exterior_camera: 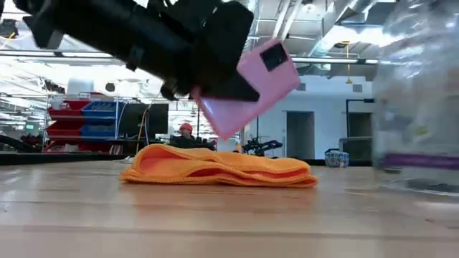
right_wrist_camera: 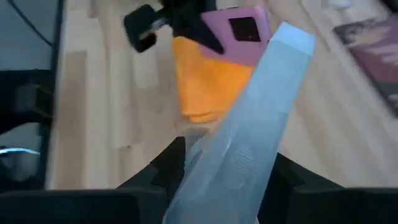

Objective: Apply microfiber cloth
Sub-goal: Spray the back of the pink cellphone with the spray bottle

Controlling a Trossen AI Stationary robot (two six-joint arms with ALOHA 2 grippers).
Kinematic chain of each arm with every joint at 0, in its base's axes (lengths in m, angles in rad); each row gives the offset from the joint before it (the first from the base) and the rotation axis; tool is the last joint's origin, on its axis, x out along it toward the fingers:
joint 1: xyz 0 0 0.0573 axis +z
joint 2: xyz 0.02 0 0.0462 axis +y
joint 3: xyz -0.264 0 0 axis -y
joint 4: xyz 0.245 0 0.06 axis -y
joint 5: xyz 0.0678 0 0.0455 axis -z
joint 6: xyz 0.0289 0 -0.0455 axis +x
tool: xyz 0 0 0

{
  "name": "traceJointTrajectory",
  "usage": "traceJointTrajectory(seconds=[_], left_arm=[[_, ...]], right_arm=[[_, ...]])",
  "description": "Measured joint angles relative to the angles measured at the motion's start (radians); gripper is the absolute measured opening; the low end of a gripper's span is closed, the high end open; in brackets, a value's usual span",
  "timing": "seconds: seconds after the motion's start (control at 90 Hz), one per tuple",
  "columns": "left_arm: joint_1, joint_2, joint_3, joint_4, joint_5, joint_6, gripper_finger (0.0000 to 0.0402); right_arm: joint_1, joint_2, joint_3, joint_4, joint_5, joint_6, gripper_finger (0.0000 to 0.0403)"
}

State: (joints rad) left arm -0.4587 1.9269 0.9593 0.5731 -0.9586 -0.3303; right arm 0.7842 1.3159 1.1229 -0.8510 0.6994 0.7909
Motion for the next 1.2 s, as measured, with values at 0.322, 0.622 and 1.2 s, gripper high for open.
traceJointTrajectory(seconds=[0.322, 0.622, 1.2], left_arm=[[-0.020, -0.036, -0.001, -0.005, -0.006, 0.047, 0.0002], [-0.033, -0.038, -0.001, 0.011, -0.004, 0.062, 0.0005], [-0.101, -0.128, 0.001, 0.218, 0.015, 0.360, 0.0009]], right_arm=[[-0.042, 0.058, 0.003, 0.017, -0.014, -0.111, 0.0197], [-0.047, -0.012, 0.109, -0.264, -0.170, -0.044, 0.0357], [-0.168, -0.004, 0.378, -0.142, -0.110, -0.588, 0.0342]])
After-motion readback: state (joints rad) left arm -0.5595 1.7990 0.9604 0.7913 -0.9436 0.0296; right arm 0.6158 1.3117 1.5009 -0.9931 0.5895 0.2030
